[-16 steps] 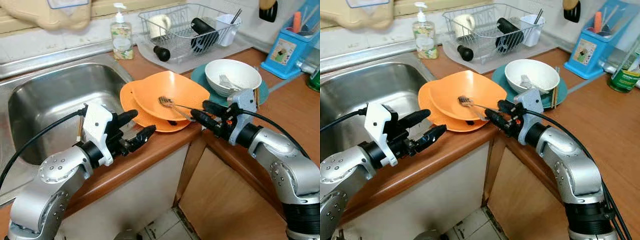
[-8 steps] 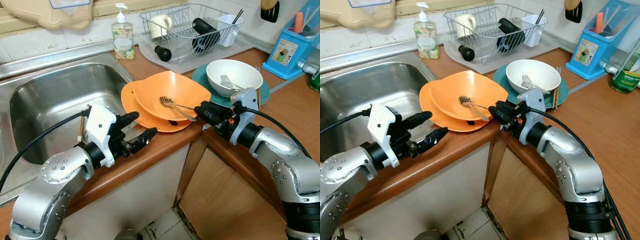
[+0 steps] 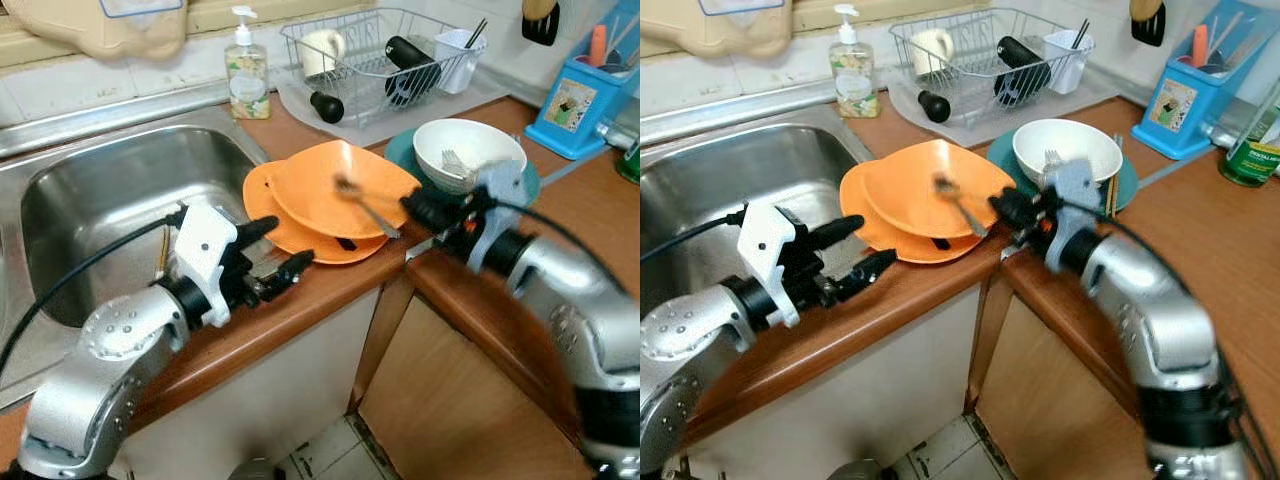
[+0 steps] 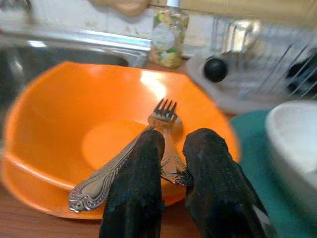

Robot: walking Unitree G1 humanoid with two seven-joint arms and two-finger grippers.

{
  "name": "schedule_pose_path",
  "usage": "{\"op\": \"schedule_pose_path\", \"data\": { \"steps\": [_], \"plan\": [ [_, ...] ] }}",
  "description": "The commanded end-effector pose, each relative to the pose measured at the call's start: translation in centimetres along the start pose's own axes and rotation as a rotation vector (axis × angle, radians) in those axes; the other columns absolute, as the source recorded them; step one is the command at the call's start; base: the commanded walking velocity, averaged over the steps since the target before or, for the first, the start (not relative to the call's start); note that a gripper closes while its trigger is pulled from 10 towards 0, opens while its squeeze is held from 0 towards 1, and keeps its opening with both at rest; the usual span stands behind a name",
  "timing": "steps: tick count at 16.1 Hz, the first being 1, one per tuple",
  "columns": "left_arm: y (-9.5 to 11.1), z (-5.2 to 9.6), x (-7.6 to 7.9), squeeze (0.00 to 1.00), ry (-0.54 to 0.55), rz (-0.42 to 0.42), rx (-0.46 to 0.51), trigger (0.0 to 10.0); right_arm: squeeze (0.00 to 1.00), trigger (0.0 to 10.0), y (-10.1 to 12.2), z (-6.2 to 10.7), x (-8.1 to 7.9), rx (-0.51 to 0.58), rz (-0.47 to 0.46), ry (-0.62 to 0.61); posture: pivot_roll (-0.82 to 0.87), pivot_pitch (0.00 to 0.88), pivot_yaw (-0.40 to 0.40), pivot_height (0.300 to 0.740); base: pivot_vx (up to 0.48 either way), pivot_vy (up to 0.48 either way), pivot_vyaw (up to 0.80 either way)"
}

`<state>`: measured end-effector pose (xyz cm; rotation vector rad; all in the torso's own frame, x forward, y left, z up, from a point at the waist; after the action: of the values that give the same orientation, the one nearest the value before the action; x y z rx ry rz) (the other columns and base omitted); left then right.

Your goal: Kitchen organization

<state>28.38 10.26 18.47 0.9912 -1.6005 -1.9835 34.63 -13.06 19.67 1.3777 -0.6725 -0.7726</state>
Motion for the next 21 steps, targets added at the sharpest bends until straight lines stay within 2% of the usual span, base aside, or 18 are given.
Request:
{"op": "schedule_pose_path", "data": {
  "steps": [1, 2, 3, 6, 7, 8, 9, 11, 14, 16, 19, 21],
  "plan": [
    [0.0, -0.4, 0.1, 0.19, -0.016, -0.048, -0.010, 10.0, 0.00, 0.0, 0.7, -0.2, -0.3, 0.005, 0.084, 0.004, 0.05, 0.000, 0.019, 0.740, 0.000, 0.000, 0.00],
    [0.1, -0.7, -0.3, 0.19, -0.008, -0.091, -0.013, 10.0, 0.00, 0.0, 0.7, -0.4, -0.6, -0.028, 0.209, 0.016, 0.05, 0.000, 0.018, 0.740, 0.000, 0.000, 0.00],
    [0.2, -0.9, -0.4, 0.18, -0.007, -0.108, -0.015, 10.0, 0.00, 0.0, 0.6, -0.5, -0.7, -0.032, 0.226, 0.023, 0.05, 0.000, 0.016, 0.740, 0.000, 0.000, 0.00],
    [0.5, -1.5, -0.4, 0.15, -0.046, -0.242, -0.033, 10.0, 0.00, 0.0, 0.8, -0.7, -1.8, -0.037, 0.352, 0.085, 0.05, 0.000, 0.016, 0.740, 0.000, 0.000, 0.00],
    [0.7, -1.6, -0.4, 0.04, -0.055, -0.279, -0.035, 10.0, 0.00, 0.0, 0.7, -0.6, -2.0, -0.053, 0.408, 0.096, 0.05, 0.000, 0.018, 0.740, 0.000, 0.000, 0.00],
    [1.0, -1.9, -0.6, 0.00, -0.054, -0.330, -0.031, 10.0, 0.00, 0.0, 1.2, -0.7, -1.7, -0.023, 0.406, 0.070, 0.05, 0.000, 0.017, 0.740, 0.000, 0.000, 0.00],
    [1.5, -2.2, -0.7, 0.00, -0.053, -0.340, -0.014, 10.0, 0.00, 0.0, 1.9, -0.7, -1.5, 0.013, 0.388, 0.053, 0.05, 0.000, 0.016, 0.740, 0.000, 0.000, 0.00],
    [2.6, -2.9, -0.8, 0.00, -0.045, -0.368, 0.036, 10.0, 0.00, 0.0, 3.4, -0.7, -2.2, 0.099, 0.319, 0.075, 0.05, 0.000, 0.016, 0.740, 0.000, 0.000, 0.00],
    [3.4, -4.2, -1.6, 0.00, 0.007, -0.478, 0.070, 10.0, 0.00, 0.0, 4.8, -0.7, -2.8, 0.180, 0.243, 0.094, 0.04, 0.000, 0.016, 0.740, 0.000, 0.000, 0.00],
    [3.6, -4.7, -1.7, 0.00, 0.006, -0.513, 0.074, 10.0, 0.00, 0.0, 3.4, -0.8, -2.6, 0.102, 0.378, 0.085, 0.04, 0.000, 0.016, 0.740, 0.000, 0.000, 0.00],
    [4.2, -5.6, -2.0, 0.00, 0.023, -0.560, 0.101, 10.0, 0.00, 0.0, 4.4, -0.6, -3.8, 0.168, 0.216, 0.149, 0.04, 0.000, 0.012, 0.740, 0.000, 0.000, 0.00],
    [4.6, -6.1, -2.2, 0.00, 0.030, -0.598, 0.117, 10.0, 0.00, 0.0, 4.6, -0.5, -4.6, 0.175, 0.175, 0.195, 0.04, 0.000, 0.013, 0.740, 0.000, 0.000, 0.00]
  ]
}}
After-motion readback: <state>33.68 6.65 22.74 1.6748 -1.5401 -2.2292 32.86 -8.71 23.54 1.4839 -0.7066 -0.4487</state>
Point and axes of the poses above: a point about 5 cm out from each wrist's last joint towards the gripper, its own z axis pointing back from the gripper into the wrist, its own y axis along the axis of the wrist's last joint, x = y × z, the point moved 6 cm from there along -z, pointing out of the wrist towards the gripper, and after that the axes turned 8 degrees about -z, right-handed, at the moved point
